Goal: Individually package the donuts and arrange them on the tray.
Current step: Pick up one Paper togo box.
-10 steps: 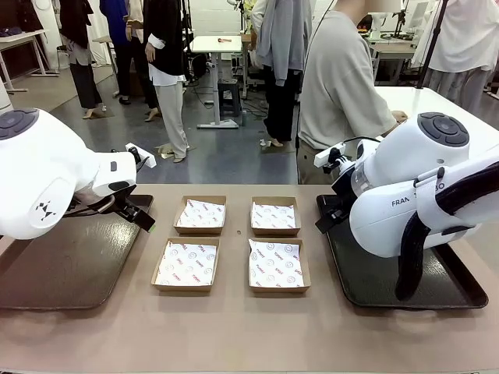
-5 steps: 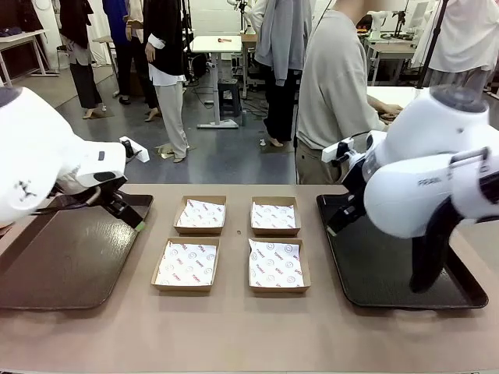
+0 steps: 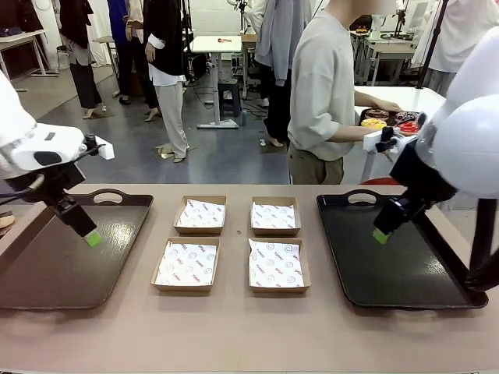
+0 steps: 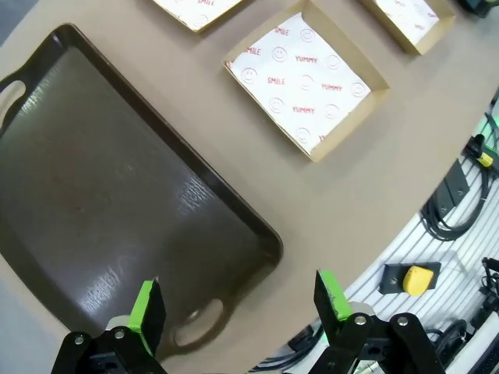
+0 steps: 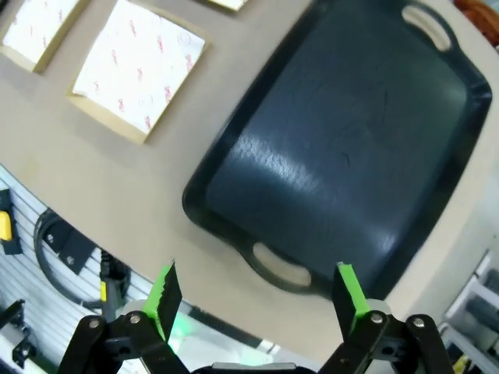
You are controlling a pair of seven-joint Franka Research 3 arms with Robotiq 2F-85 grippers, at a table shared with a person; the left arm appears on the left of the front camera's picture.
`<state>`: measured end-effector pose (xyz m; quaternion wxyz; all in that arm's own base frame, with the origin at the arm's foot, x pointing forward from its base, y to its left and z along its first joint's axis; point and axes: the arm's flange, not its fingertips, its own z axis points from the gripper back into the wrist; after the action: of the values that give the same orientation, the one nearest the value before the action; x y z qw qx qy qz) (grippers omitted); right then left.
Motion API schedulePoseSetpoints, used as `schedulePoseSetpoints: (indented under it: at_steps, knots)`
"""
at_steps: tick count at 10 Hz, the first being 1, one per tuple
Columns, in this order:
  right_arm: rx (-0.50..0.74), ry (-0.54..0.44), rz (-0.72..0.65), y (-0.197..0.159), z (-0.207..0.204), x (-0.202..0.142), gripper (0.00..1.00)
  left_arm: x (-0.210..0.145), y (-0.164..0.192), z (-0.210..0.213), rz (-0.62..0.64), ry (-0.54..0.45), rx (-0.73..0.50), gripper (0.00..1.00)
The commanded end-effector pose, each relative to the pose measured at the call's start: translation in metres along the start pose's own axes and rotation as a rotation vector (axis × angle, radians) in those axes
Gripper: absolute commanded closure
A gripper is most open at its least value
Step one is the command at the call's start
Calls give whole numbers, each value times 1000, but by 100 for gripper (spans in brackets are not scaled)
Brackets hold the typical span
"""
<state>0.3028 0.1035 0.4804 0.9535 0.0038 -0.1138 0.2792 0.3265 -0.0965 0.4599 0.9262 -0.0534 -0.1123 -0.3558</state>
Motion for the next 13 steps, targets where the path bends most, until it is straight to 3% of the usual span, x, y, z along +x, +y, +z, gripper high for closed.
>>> schedulePoseSetpoints:
  at_steps: [1,5,7,9,11,13]
  knots:
    - [4,-20,16,2,-9,10,0,7,3,-10,-7,-5,15,0]
    - [-3,-6,6,1,-2,3,0,3,-1,-4,-4,4,7,0]
    - [482,-183,-177,-38,13,-20,0,-8,25,9,222,-148,-182,0]
    - [805,-359,-358,-86,17,-56,0,-35,48,17,381,-299,-487,0]
    - [1008,-432,-430,-116,19,-93,0,-58,70,21,469,-337,-681,0]
    - [1079,-452,-478,-136,11,-126,0,-83,89,25,549,-321,-844,0]
